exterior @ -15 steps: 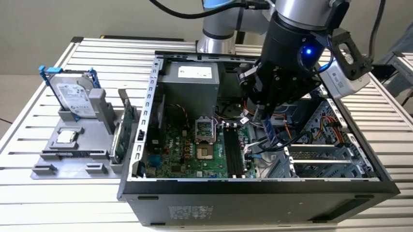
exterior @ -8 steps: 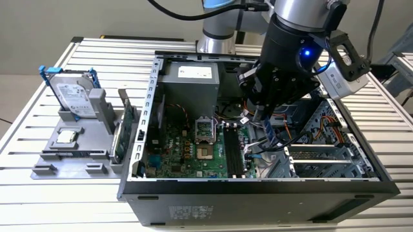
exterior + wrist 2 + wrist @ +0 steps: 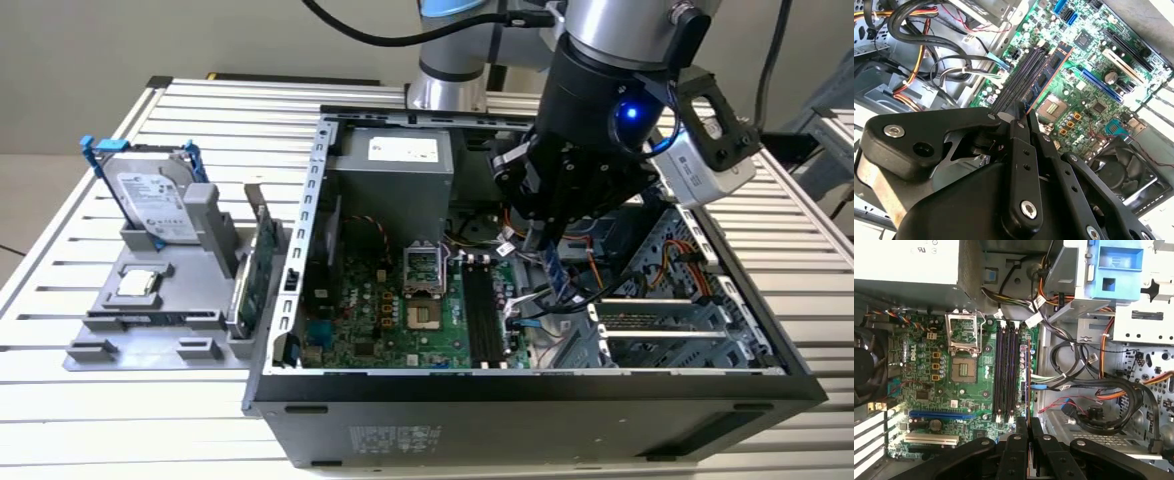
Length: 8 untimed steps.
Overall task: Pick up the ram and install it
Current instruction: 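Insert the ram into the slot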
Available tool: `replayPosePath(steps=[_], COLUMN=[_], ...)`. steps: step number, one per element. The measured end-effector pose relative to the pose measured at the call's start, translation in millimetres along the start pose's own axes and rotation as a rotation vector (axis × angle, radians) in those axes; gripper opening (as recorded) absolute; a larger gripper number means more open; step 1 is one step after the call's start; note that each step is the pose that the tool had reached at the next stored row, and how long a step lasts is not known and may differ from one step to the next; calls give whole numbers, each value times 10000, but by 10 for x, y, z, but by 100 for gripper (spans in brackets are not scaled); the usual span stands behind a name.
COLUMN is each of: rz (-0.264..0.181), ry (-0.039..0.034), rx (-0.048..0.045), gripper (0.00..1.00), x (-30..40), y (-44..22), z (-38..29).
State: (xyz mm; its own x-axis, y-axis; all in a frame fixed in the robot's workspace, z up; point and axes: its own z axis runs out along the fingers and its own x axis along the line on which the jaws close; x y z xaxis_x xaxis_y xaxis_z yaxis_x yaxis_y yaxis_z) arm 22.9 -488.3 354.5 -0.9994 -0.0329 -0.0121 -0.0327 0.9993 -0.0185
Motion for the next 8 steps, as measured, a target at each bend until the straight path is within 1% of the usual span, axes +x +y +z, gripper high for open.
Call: replayPosePath(steps=[8], rz=[0], ry=[1], rx=[40], gripper=[0], x=[0], y=[3], z=[28])
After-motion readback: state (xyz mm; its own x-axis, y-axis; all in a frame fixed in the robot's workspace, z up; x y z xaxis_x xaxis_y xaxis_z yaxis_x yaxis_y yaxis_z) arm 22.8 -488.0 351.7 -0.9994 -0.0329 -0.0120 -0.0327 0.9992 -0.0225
